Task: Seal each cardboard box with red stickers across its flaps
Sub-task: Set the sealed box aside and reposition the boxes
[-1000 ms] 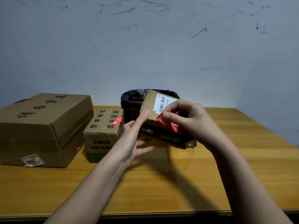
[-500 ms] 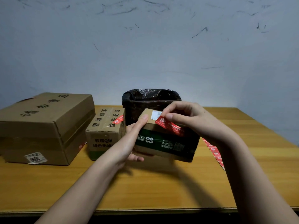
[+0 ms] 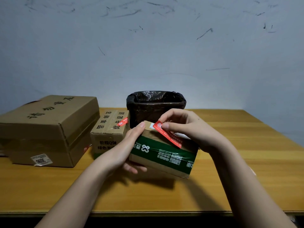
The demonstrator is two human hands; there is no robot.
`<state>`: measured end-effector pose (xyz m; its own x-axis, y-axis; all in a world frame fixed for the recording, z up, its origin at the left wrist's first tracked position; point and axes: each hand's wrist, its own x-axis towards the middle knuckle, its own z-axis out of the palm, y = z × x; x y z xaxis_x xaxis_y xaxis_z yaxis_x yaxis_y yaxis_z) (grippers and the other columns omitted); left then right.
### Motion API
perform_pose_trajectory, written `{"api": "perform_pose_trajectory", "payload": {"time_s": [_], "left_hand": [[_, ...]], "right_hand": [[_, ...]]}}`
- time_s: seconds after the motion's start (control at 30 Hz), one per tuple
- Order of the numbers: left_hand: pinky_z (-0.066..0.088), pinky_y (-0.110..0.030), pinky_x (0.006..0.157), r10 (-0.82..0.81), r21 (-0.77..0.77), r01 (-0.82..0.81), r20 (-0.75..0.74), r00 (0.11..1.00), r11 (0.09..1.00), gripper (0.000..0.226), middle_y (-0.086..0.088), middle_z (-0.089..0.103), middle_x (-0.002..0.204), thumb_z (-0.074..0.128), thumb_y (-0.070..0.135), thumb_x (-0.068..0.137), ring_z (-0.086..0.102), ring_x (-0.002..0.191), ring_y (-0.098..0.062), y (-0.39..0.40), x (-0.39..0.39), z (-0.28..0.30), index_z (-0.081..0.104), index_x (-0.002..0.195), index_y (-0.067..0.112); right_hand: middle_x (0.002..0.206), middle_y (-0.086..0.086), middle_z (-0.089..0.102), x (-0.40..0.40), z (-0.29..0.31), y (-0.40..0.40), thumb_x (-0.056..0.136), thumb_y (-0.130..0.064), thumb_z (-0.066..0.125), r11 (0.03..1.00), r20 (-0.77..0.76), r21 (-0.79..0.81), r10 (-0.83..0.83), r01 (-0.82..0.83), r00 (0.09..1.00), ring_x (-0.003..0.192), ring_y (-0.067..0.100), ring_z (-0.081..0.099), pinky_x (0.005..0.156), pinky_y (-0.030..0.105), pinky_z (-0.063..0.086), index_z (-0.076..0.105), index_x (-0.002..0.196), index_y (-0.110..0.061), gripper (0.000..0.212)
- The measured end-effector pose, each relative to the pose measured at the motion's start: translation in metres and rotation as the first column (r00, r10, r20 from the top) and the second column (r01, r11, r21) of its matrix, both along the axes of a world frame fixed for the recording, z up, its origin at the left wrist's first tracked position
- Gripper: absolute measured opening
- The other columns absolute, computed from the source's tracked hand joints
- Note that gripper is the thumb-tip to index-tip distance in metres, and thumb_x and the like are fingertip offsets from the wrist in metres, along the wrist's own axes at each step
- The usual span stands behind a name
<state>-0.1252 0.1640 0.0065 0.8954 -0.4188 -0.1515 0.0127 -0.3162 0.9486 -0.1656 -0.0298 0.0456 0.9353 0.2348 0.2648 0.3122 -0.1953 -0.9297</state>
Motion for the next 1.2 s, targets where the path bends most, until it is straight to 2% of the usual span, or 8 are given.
{"api": "perform_pose_trajectory", "payload": {"time_s": [0.1, 0.2, 0.27, 0.47, 0.63, 0.77, 0.97, 1.2], "left_hand": [[0.055, -0.023, 0.072, -0.036, 0.103, 0.027, 0.086, 0.996, 0.994, 0.15, -0.005, 0.045, 0.144, 0.035, 0.104, 0.023, 0.06, 0.115, -0.031, 0.005, 0.013, -0.002, 0.008, 0.151, 0.03], [0.056, -0.035, 0.077, -0.134, 0.263, 0.089, 0.155, 0.979, 0.961, 0.107, 0.01, 0.033, 0.148, 0.035, 0.099, 0.051, 0.067, 0.104, -0.028, 0.005, -0.006, 0.002, -0.01, 0.139, 0.059], [0.05, -0.028, 0.084, -0.227, 0.473, 0.08, 0.262, 0.938, 0.877, 0.106, 0.016, 0.019, 0.156, 0.031, 0.098, 0.046, 0.055, 0.121, -0.021, 0.012, -0.015, 0.005, -0.019, 0.134, 0.064], [0.034, -0.025, 0.108, -0.461, 0.589, 0.201, 0.331, 0.823, 0.783, 0.128, 0.015, 0.004, 0.158, 0.073, 0.072, 0.051, 0.04, 0.132, -0.013, 0.016, -0.012, 0.011, -0.034, 0.121, 0.066], [0.034, -0.007, 0.098, -0.517, 0.579, 0.235, 0.39, 0.762, 0.781, 0.128, 0.013, 0.017, 0.153, 0.085, 0.044, 0.063, 0.043, 0.124, -0.002, 0.021, -0.003, 0.002, -0.027, 0.119, 0.069], [0.05, -0.026, 0.093, -0.445, 0.529, 0.128, 0.531, 0.721, 0.839, 0.114, 0.015, 0.028, 0.146, 0.084, 0.043, 0.064, 0.057, 0.109, -0.005, 0.018, 0.002, -0.001, -0.01, 0.124, 0.067], [0.045, -0.031, 0.096, -0.383, 0.48, 0.04, 0.645, 0.661, 0.876, 0.112, 0.032, 0.02, 0.137, 0.085, 0.055, 0.052, 0.044, 0.12, 0.001, 0.021, 0.006, 0.003, 0.014, 0.139, 0.047], [0.043, -0.027, 0.1, -0.357, 0.414, 0.088, 0.633, 0.687, 0.906, 0.11, 0.027, 0.038, 0.137, 0.085, 0.051, 0.051, 0.044, 0.121, 0.004, 0.019, 0.008, 0.005, 0.021, 0.14, 0.043]], "right_hand": [[0.087, -0.002, 0.07, 0.001, -0.002, -0.006, 0.078, -0.017, 0.074, 0.999, 0.011, 0.028, 0.02, -0.02, 1.0, 0.08, 0.009, 0.063, 0.074, 0.021, 0.049, 0.07, 0.082, -0.022, 0.008], [0.082, -0.005, 0.069, -0.001, -0.002, -0.013, 0.078, -0.013, 0.073, 0.996, 0.018, 0.079, 0.027, -0.029, 0.999, 0.074, 0.005, 0.062, 0.068, 0.016, 0.049, 0.067, 0.082, -0.017, 0.008], [0.079, -0.007, 0.069, -0.002, -0.002, -0.015, 0.077, -0.012, 0.07, 0.994, 0.019, 0.1, 0.032, -0.034, 0.999, 0.067, 0.001, 0.061, 0.061, 0.013, 0.046, 0.065, 0.083, -0.013, 0.009], [0.077, -0.009, 0.068, -0.003, -0.003, -0.021, 0.077, -0.011, 0.072, 0.992, -0.004, 0.125, 0.035, -0.035, 0.999, 0.06, -0.002, 0.058, 0.056, 0.01, 0.043, 0.065, 0.082, -0.015, 0.009], [0.079, -0.008, 0.069, -0.001, -0.002, -0.027, 0.077, -0.012, 0.068, 0.991, -0.015, 0.13, 0.024, -0.022, 1.0, 0.062, -0.001, 0.058, 0.057, 0.011, 0.045, 0.071, 0.076, -0.024, 0.013], [0.073, -0.009, 0.068, -0.004, 0.001, -0.023, 0.076, -0.01, 0.066, 0.988, -0.008, 0.15, 0.038, -0.036, 0.999, 0.057, -0.002, 0.058, 0.053, 0.009, 0.043, 0.062, 0.084, -0.01, 0.009], [0.065, -0.01, 0.065, -0.008, 0.005, -0.022, 0.078, -0.003, 0.063, 0.973, 0.037, 0.226, 0.042, -0.049, 0.998, 0.051, -0.002, 0.055, 0.049, 0.006, 0.04, 0.058, 0.083, -0.006, 0.007], [0.07, -0.003, 0.065, 0.002, 0.0, -0.03, 0.061, -0.034, 0.084, 0.912, 0.055, 0.405, 0.036, -0.055, 0.998, 0.062, 0.013, 0.052, 0.056, 0.016, 0.044, 0.072, 0.078, -0.024, 0.023]]}}
